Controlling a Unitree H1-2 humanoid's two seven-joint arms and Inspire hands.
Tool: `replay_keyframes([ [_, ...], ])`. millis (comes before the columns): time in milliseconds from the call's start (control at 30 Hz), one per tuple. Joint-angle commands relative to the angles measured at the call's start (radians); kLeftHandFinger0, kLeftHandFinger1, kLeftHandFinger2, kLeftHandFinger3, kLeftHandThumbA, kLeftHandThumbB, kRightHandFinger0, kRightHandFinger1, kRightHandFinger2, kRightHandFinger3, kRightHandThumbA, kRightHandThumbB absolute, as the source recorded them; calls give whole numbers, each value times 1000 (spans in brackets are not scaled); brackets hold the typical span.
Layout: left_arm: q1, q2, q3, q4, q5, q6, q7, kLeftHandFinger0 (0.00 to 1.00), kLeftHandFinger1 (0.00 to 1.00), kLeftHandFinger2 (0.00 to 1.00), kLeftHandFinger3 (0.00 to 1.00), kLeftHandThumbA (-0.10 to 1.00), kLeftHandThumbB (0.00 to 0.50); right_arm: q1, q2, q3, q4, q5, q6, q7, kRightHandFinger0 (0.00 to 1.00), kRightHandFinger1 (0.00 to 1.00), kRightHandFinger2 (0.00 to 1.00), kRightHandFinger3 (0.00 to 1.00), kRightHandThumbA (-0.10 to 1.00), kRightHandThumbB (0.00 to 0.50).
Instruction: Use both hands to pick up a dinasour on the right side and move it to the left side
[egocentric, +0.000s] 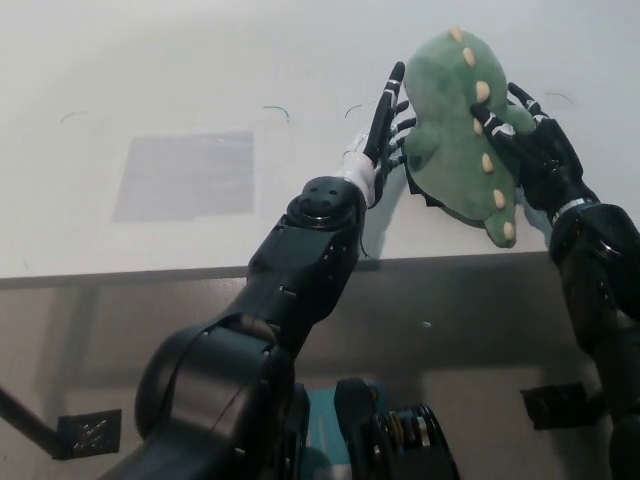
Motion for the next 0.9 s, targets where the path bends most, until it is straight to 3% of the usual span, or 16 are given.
replay_keyframes([
  [0, -88, -55, -26, -17, 23, -12, -24, 1000, 1000, 1000, 1000, 1000, 398, -65, 18, 45, -33, -62, -55, -18, 1000, 1000, 1000, 1000, 1000, 362],
  [133, -69, -57, -51, -17, 31, -41, -51, 1000, 1000, 1000, 1000, 1000, 357, -54, 20, 45, -38, -61, -68, -18, 1000, 1000, 1000, 1000, 1000, 327],
  [333, -71, -54, -62, -17, 37, -33, -46, 1000, 1000, 1000, 1000, 1000, 358, -54, 20, 41, -37, -66, -73, -18, 1000, 1000, 1000, 1000, 1000, 331],
  [367, -69, -55, -60, -16, 35, -31, -46, 1000, 1000, 1000, 1000, 1000, 371, -54, 20, 40, -33, -67, -76, -21, 1000, 1000, 1000, 1000, 1000, 370],
  [467, -64, -52, -60, -15, 34, -24, -48, 1000, 1000, 1000, 1000, 1000, 388, -53, 24, 39, -29, -69, -70, -28, 1000, 1000, 1000, 1000, 1000, 401],
  [533, -58, -49, -64, -15, 37, -26, -56, 1000, 1000, 1000, 1000, 1000, 365, -50, 28, 41, -25, -72, -71, -30, 1000, 1000, 1000, 1000, 1000, 404],
  [667, -61, -43, -67, -13, 40, -17, -68, 1000, 1000, 1000, 1000, 1000, 334, -57, 31, 41, -17, -76, -62, -37, 1000, 1000, 1000, 1000, 1000, 386],
  [867, -22, -38, -66, -17, 41, 0, -70, 1000, 1000, 1000, 1000, 1000, 347, -33, 56, 58, -1, -102, -87, -56, 1000, 1000, 1000, 1000, 1000, 335],
])
